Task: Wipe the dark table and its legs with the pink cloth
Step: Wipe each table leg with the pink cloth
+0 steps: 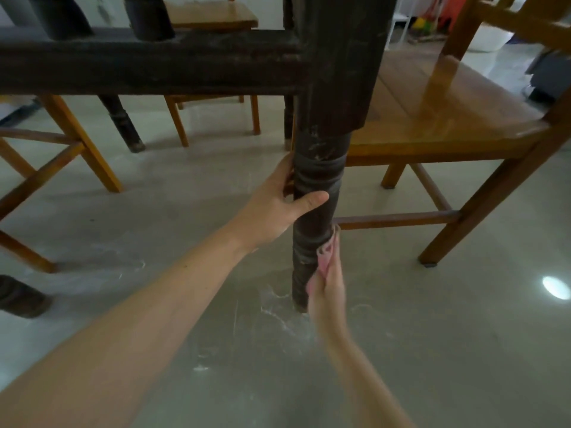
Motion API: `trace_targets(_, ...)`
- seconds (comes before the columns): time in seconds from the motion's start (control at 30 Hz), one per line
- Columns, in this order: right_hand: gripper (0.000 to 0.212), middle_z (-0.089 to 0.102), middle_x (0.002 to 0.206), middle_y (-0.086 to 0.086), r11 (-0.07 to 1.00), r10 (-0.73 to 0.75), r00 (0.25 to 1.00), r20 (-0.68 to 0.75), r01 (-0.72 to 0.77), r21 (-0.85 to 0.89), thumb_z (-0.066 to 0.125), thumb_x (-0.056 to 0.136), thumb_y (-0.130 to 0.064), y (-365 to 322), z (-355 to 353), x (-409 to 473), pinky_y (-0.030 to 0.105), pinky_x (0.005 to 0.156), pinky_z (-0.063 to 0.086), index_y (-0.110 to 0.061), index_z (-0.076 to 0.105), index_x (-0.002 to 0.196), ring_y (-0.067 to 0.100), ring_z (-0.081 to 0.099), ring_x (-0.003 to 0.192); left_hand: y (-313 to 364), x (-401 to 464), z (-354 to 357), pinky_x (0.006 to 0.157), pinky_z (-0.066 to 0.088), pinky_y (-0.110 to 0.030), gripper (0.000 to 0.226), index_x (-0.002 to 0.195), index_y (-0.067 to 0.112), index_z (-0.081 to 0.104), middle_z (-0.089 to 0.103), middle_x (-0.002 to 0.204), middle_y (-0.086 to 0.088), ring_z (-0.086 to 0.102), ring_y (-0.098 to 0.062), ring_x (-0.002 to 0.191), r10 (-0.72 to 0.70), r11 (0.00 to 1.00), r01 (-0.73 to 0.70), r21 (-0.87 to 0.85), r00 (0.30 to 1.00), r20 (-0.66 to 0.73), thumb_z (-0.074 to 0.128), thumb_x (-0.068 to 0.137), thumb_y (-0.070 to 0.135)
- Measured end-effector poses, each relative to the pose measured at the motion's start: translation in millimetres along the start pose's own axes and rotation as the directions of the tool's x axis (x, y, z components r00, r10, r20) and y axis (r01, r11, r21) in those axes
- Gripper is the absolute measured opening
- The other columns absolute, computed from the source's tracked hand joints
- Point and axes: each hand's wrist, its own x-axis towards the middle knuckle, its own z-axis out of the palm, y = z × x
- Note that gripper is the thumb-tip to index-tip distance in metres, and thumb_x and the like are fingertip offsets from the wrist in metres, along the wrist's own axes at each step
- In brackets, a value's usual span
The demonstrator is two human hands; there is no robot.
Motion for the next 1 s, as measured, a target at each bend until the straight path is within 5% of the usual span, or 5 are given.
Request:
trace_targets(0.27,0.084,0.023,0.147,-0.002,0.894,0.435,0.889,0.144,-0.408,-0.185,0.044,0.084,-0.049,99.3,-8.0,-38.1,0.002,0.097,0.022,-0.009,0.006,0.147,0.013,0.029,0.136,-3.6,0.7,3.1,0.102,0.042,-0.039,0.063,0.136,0.025,0.032,0.054,0.128,0.004,0.051,-0.009,0.118,-0.007,1.000,0.007,-0.021,1.000,0.010,0.064,0.081,0.023)
trace_targets(0.4,0.037,0.061,0.086,0.008,0.679,0.700,0.714,0.017,-0.672,0.296,0.038,0.100,-0.015,71.3,4.3,-13.8,0.031,0.064,0.048,-0.011,0.042,0.137,0.015,0.058,0.063,-5.3,0.7,2.4,0.101,0.043,-0.038,0.066,0.137,0.025,0.030,0.054,0.129,0.006,0.051,-0.008,0.118,-0.010,1.000,0.010,-0.012,1.000,0.010,0.064,0.081,0.026)
trace_targets(0.53,0.040,0.053,0.100,0.012,0.389,0.846,0.529,0.073,-0.704,0.595,0.033,0.100,-0.002,10.3,11.5,24.9,0.054,0.097,0.043,-0.019,0.043,0.134,0.037,0.053,0.113,-5.4,1.1,1.2,0.103,0.041,-0.041,0.069,0.137,0.026,0.030,0.052,0.131,0.006,0.049,-0.009,0.120,-0.004,1.000,0.004,0.001,1.000,0.021,0.065,0.079,0.033)
trace_targets(0.7,0.036,0.057,0.112,0.013,0.481,0.736,0.669,0.108,-0.628,0.611,0.033,0.095,0.009,-68.8,-4.7,31.2,0.040,0.088,0.051,-0.016,0.059,0.102,0.019,0.057,0.076,2.5,-0.3,0.5,0.103,0.038,-0.032,0.067,0.138,0.027,0.028,0.049,0.129,0.010,0.046,-0.010,0.121,-0.008,1.000,0.007,0.025,0.999,0.043,0.064,0.082,0.028)
trace_targets(1.0,0.084,-0.003,0.158,-0.006,0.956,-0.048,0.997,-0.062,0.028,-0.291,0.038,0.088,0.014,-42.9,21.2,1.2,0.018,0.116,0.013,-0.027,-0.003,0.148,0.006,0.005,0.143,10.0,-5.3,2.4,0.106,0.037,-0.041,0.070,0.142,0.022,0.023,0.047,0.136,-0.001,0.045,-0.018,0.124,-0.012,0.998,0.011,0.055,1.000,0.017,0.062,0.084,0.027)
